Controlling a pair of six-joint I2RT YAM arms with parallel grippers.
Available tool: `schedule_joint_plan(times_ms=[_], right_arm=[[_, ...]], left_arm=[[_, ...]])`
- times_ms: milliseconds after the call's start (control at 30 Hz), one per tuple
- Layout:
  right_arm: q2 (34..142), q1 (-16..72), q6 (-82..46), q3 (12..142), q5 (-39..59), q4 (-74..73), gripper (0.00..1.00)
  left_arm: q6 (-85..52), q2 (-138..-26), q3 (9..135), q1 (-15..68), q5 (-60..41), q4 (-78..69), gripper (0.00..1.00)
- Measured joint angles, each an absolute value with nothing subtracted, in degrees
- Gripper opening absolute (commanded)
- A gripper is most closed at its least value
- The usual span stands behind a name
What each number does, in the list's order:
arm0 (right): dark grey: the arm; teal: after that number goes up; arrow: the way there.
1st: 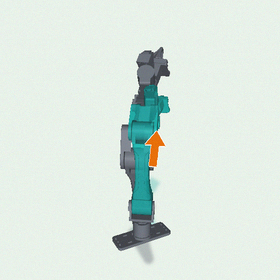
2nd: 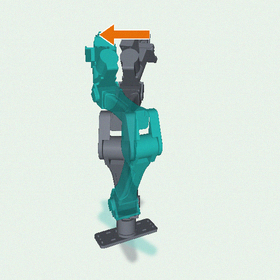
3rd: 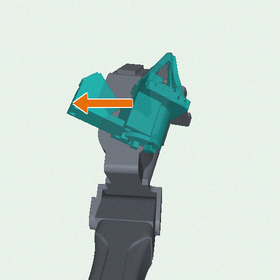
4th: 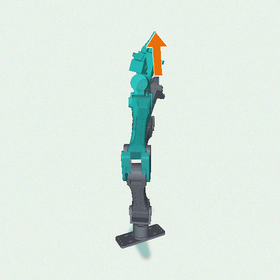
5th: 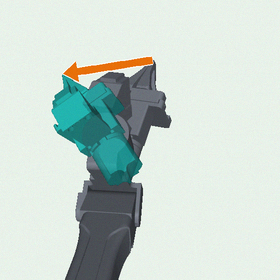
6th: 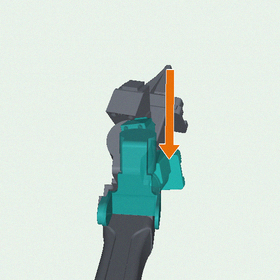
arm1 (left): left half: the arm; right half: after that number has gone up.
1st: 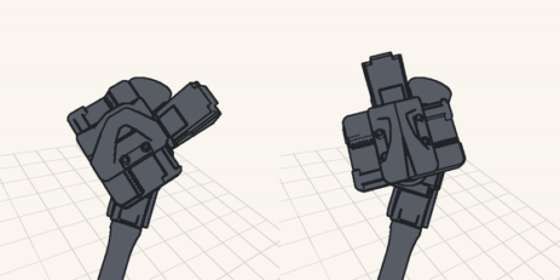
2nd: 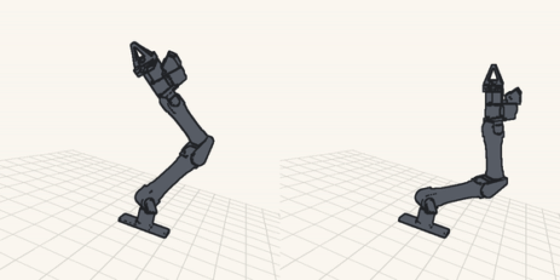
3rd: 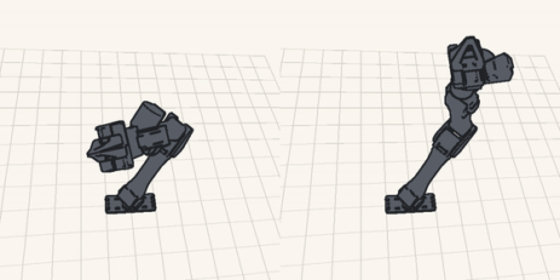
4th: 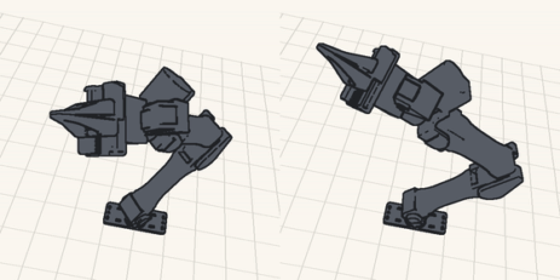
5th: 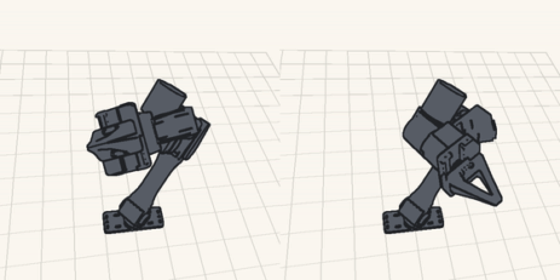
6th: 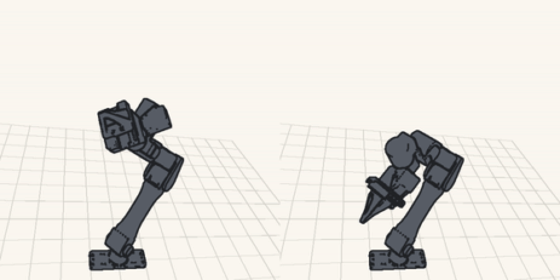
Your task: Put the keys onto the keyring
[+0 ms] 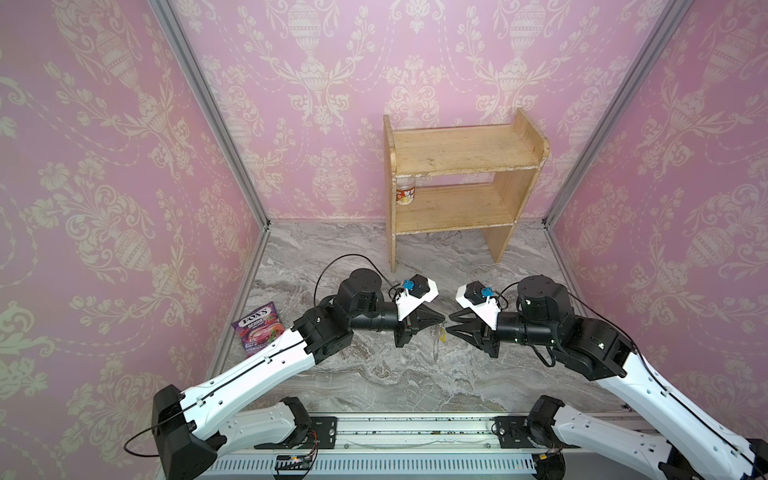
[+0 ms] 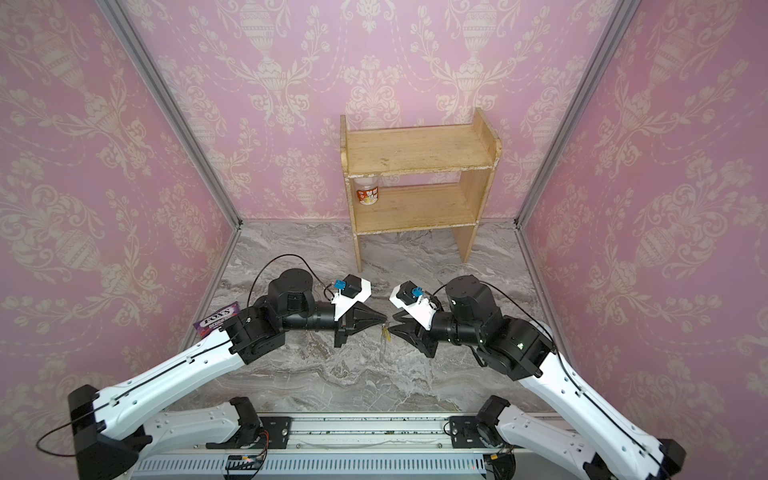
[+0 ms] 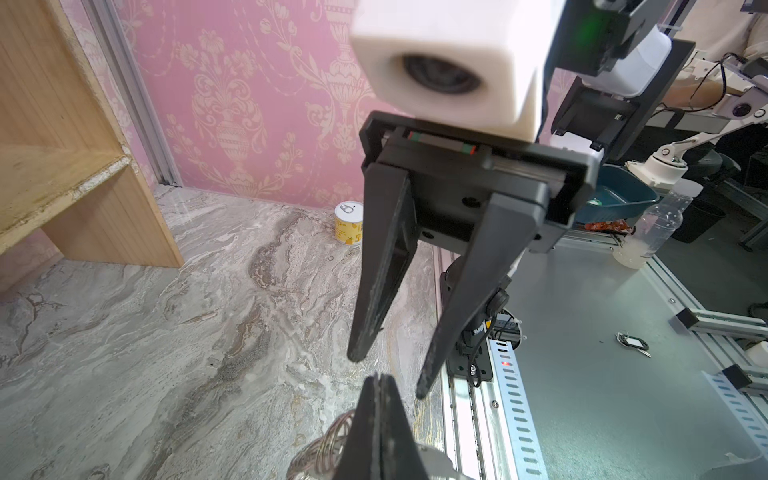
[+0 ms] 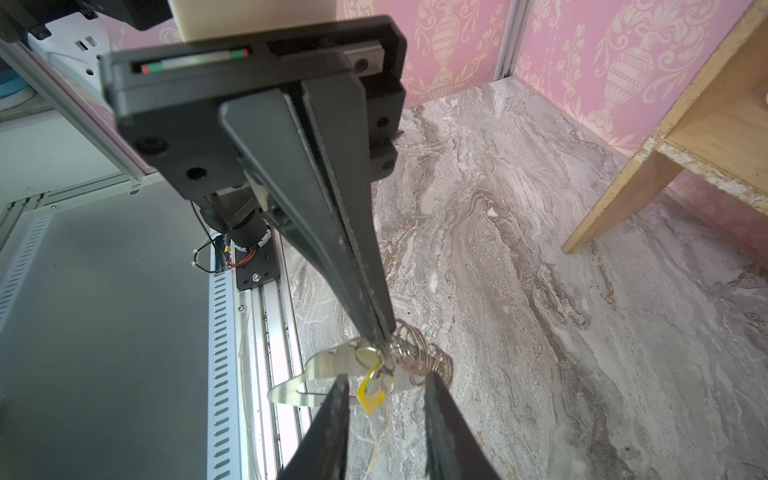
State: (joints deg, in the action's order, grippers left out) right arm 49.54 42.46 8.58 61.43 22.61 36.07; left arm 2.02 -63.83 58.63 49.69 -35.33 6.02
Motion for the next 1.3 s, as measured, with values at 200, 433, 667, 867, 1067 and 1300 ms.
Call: schedule_joint_plan(times_ms=[200, 433, 667, 867, 1067, 1300], right_arm=[[48.77, 42.46, 5.76, 58.26, 22.74, 32.18, 0.3], [48.05, 42.46, 4.01, 57.28, 23.2, 28.23, 0.12], [47.27, 42.35, 2.94, 55.77, 23.22, 25.28, 0.0], [46.39, 42.24, 2.0, 54.52, 23.68, 23.07, 0.0], [45.52, 42.06, 0.27, 52.95, 24.25, 20.18, 0.0], [45.12, 41.6, -3.33, 50.33, 25.15, 15.44, 0.0]], left_arm=[[0.73, -63.4, 57.28, 49.69, -34.5, 1.96, 0.0], [-0.93, -63.16, 56.29, 49.69, -34.15, -2.15, 0.0], [-2.9, -62.17, 54.41, 49.69, -34.15, -5.54, 0.0], [-4.23, -61.91, 53.78, 49.69, -34.13, -7.33, 0.0], [-5.78, -61.47, 52.07, 49.69, -33.71, -11.2, 0.0], [-8.78, -61.43, 48.8, 49.67, -32.75, -18.35, 0.0]])
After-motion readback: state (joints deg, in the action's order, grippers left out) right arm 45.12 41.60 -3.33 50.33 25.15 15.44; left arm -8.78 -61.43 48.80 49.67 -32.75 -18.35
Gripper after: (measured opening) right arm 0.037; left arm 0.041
